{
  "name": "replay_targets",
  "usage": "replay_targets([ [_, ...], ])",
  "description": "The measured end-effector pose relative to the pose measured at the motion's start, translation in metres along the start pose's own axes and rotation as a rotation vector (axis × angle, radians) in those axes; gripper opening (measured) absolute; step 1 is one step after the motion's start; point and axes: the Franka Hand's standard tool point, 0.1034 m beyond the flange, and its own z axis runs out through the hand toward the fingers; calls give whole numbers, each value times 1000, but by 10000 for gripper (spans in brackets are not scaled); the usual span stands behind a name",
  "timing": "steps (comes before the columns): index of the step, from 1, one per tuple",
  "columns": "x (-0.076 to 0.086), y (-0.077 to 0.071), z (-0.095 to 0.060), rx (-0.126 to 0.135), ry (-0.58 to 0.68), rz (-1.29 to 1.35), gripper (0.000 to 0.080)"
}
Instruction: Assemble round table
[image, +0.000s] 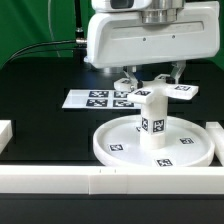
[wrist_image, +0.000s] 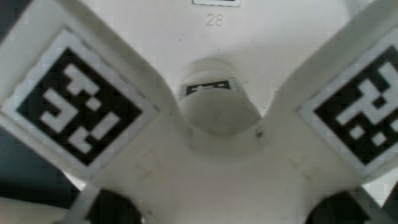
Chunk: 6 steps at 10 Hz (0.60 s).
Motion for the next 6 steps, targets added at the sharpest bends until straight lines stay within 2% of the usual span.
replay_targets([
  [6,3,3,-3,14,15,571,442],
])
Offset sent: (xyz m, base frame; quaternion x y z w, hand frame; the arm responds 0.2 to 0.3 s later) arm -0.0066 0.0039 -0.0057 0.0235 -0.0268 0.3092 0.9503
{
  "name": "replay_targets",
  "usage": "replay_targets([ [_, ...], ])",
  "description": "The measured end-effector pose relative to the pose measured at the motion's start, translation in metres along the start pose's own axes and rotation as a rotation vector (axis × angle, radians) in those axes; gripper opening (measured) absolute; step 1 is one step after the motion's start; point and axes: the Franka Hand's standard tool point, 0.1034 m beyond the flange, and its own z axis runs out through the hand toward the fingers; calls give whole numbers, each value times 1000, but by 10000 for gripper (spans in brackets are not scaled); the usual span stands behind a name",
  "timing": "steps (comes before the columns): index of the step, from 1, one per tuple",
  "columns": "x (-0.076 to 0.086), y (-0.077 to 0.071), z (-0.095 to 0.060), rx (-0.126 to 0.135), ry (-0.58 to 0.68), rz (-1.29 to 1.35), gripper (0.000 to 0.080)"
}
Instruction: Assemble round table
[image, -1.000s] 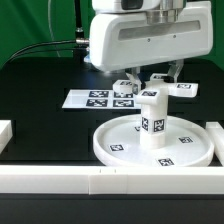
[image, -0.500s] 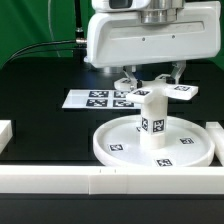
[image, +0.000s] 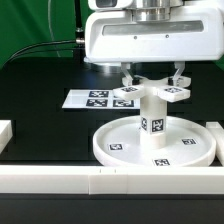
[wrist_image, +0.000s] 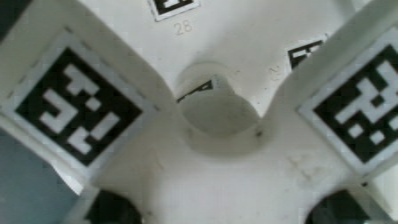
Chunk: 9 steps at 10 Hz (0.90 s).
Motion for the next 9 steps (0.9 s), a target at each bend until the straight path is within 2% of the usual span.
replay_targets([
  [1,-1,1,0,4,-1,109,442],
  [3,1,0,-2,27,15,266,442],
  [7,1,2,-3,46,2,478,442],
  [9,2,4,-3,91,-30,732,442],
])
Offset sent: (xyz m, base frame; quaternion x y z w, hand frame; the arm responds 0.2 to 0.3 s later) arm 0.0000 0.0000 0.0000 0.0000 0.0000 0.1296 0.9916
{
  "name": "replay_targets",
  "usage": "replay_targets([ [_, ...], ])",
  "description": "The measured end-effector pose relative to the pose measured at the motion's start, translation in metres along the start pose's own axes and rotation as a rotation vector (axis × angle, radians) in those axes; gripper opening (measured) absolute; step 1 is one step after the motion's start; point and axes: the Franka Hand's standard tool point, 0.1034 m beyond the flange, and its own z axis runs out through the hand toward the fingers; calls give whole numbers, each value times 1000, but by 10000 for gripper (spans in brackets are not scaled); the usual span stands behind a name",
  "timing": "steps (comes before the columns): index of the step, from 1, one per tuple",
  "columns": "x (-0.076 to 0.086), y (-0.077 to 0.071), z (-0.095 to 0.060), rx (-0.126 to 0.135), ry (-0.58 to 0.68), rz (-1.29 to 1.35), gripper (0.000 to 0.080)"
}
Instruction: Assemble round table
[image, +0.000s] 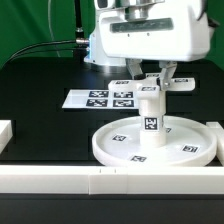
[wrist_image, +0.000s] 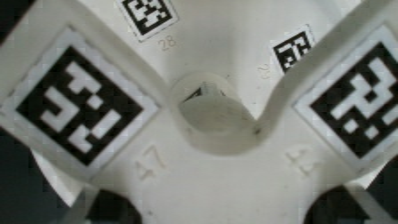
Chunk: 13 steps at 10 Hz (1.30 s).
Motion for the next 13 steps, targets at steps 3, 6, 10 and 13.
replay_targets([
  [3,-7,-1,3,20,-3,323,442],
  [6,-6,-2,3,33,-7,416,442],
  [10,-14,-9,-34,25,-48,343,629],
  [13,-15,-10,-34,25,-49,335,649],
])
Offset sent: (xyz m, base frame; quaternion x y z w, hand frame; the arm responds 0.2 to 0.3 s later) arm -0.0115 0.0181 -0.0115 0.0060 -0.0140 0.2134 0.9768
